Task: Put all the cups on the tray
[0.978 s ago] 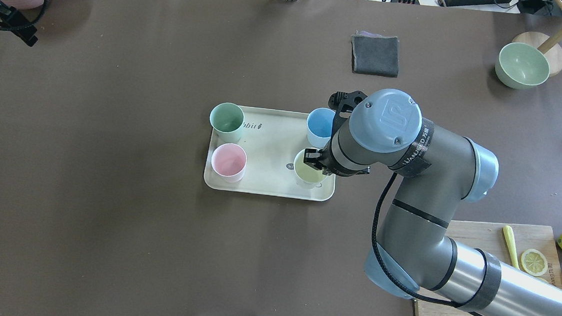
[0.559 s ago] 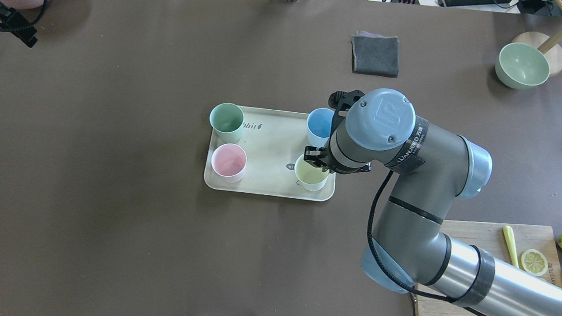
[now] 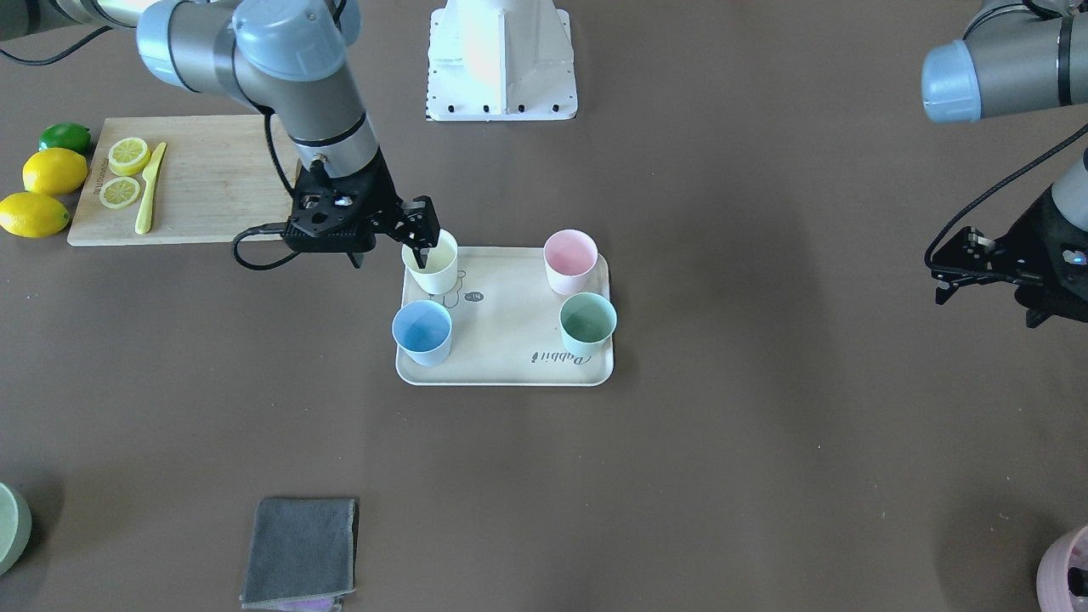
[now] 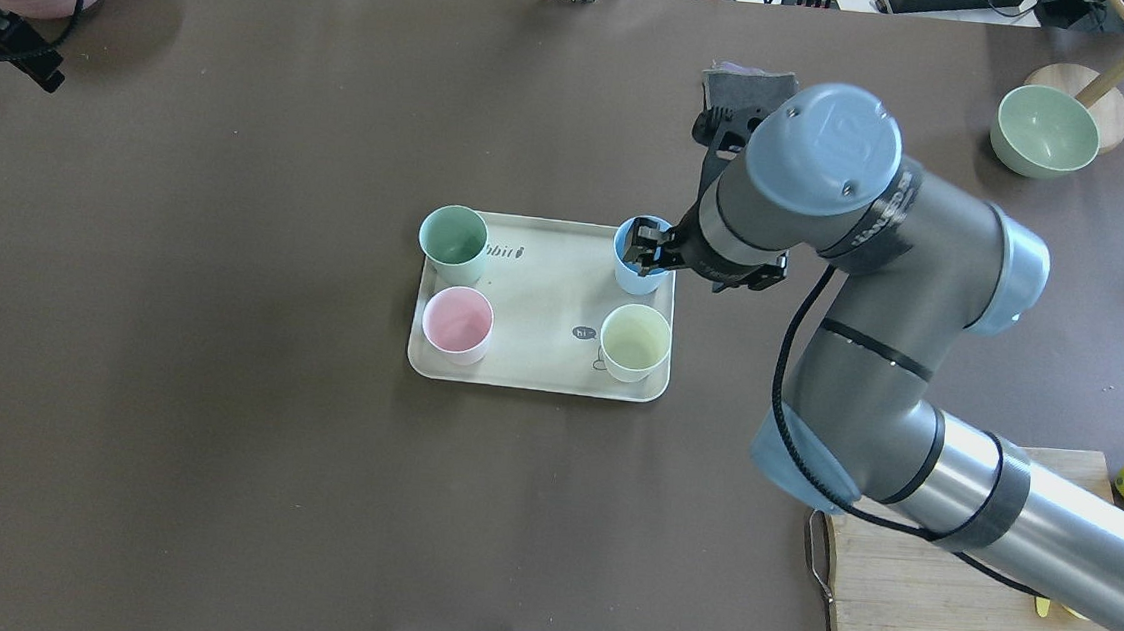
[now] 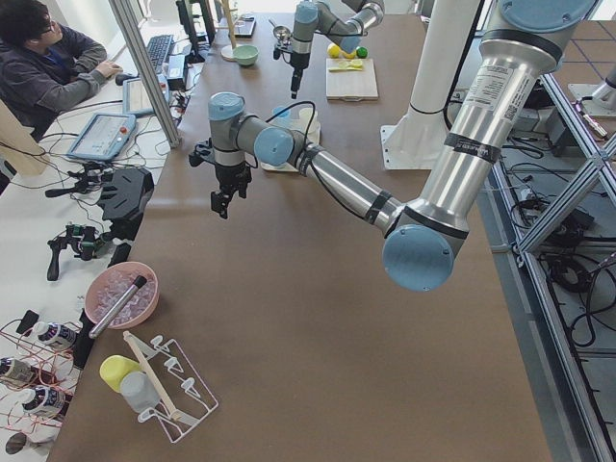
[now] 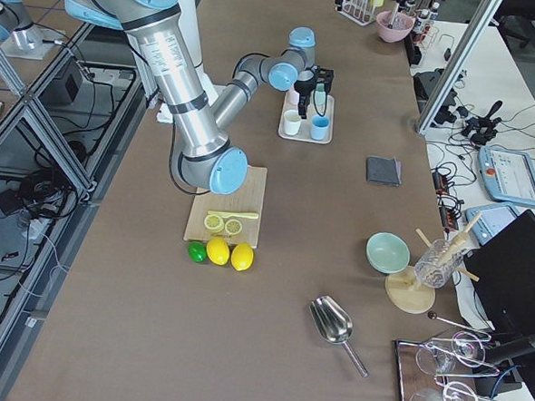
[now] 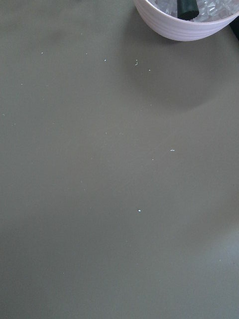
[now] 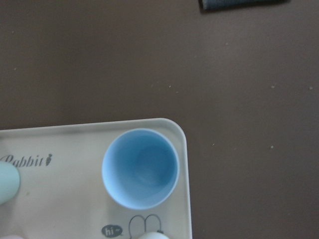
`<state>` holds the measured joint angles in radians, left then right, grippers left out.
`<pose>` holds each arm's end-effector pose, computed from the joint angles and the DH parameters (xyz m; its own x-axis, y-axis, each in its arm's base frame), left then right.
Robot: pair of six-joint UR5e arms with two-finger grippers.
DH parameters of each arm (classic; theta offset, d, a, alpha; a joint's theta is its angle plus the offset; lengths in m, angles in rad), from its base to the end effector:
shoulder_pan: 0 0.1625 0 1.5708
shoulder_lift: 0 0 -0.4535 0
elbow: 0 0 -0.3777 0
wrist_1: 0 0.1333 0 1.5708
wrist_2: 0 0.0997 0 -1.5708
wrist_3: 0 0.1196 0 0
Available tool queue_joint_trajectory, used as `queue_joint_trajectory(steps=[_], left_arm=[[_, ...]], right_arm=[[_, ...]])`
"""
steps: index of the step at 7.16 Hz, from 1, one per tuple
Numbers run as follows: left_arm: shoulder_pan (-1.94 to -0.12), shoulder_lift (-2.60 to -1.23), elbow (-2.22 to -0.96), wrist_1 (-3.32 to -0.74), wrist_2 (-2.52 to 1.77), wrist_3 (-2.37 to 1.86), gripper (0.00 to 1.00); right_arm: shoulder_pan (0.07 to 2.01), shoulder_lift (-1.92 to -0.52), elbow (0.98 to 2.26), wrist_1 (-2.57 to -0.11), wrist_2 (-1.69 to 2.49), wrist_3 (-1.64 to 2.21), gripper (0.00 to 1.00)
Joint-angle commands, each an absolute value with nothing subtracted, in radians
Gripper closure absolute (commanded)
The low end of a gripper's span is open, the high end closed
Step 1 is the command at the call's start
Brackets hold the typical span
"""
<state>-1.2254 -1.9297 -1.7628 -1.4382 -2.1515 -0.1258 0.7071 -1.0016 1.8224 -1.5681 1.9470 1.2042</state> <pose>0.1438 -0.5996 0.4403 0.7444 0.3810 -0.5483 -0.2177 0.9148 0.3401 -0.4370 -0.4910 0.2706 0.6255 0.0960 0.7743 -0.1876 0.9818 0.0298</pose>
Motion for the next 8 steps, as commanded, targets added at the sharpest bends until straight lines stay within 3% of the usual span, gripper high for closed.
queue_joint_trajectory(steps=[1, 3, 5, 7, 8], left_arm=[[-1.331, -1.844, -1.764, -1.440, -2.158, -0.050, 0.02], [-1.455, -1.704, -1.749, -1.430, -2.219, 0.159, 0.02], [-1.555, -1.534, -1.759, -1.462, -2.289, 0.172, 0.02], [-1.569, -1.470, -1.740, -1.442, -2.324, 0.158, 0.02], [-1.571, -1.442, -1.750, -1.440, -2.324, 0.160, 0.02]], right_arm=[[0.924, -1.110, 1.824, -1.571, 2.086, 0.917, 0.00], [1.122, -1.240, 1.825, -1.571, 2.199, 0.623, 0.00], [1.300, -1.308, 1.827, -1.719, 2.221, 0.275, 0.00], [1.447, -1.356, 1.816, -1.879, 2.242, 0.027, 0.00], [1.485, -1.459, 1.813, -1.873, 2.276, -0.050, 0.00]])
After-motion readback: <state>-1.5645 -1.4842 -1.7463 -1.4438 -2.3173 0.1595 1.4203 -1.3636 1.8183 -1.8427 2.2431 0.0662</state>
